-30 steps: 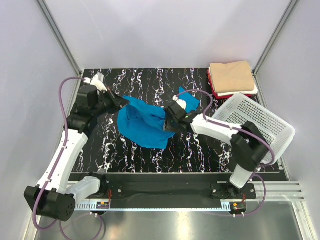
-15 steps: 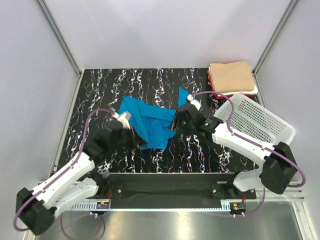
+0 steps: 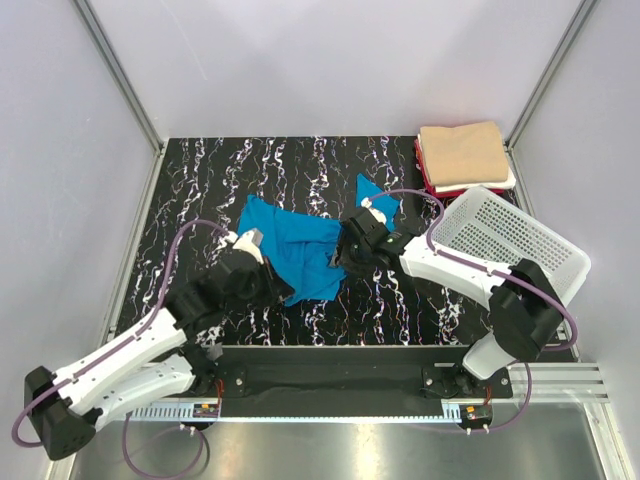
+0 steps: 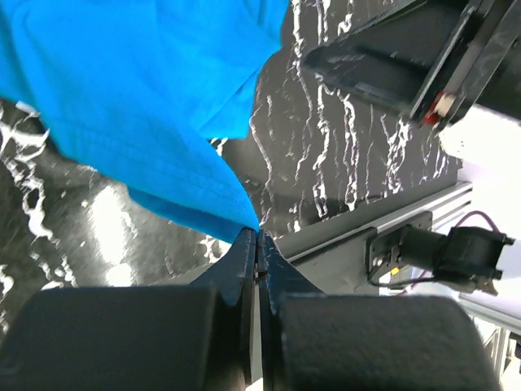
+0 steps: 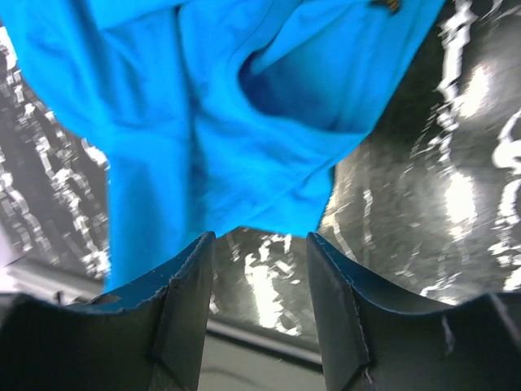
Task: Fold and stack the t-shirts
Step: Flatten the tshirt out
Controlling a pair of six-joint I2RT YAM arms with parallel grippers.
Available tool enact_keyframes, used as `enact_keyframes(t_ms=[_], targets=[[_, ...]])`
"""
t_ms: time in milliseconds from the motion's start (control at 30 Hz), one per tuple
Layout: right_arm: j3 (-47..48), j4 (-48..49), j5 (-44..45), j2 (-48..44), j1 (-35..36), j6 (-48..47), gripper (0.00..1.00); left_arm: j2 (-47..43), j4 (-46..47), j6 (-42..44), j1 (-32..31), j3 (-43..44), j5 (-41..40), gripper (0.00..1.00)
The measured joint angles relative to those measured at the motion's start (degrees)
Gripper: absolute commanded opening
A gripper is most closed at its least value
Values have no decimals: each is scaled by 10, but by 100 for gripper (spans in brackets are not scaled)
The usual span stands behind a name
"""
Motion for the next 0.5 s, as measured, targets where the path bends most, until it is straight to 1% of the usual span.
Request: enact_keyframes(t_ms=[33,100,167,233,267,300,400,500], targets=[[0,1,-7,0,0,6,55,9,3,1,0,3,0,16],[-1,3,-16,0,2,17,55,20,-2,0,-11,0,-9,17],[-7,10,-24,0,3,26,55,9,-27,0,-23,-9,-28,23],[-17,13,-29,0,5,31,54,-13,-63,4,-26,-9,-60,36],[-22,13,-30,2,7,32,53,-27,-82,9,-26,-4,-78,45],[-23,13,-30,5,8,32,53,-40,-108,18,-25,11,-100,48],[-24,13,-11,21,11,23,52,-53,-150,47,-24,89,-159,51],[-21,13,29,46,11,1,50,-44,-154,83,-11,167,-200,51]])
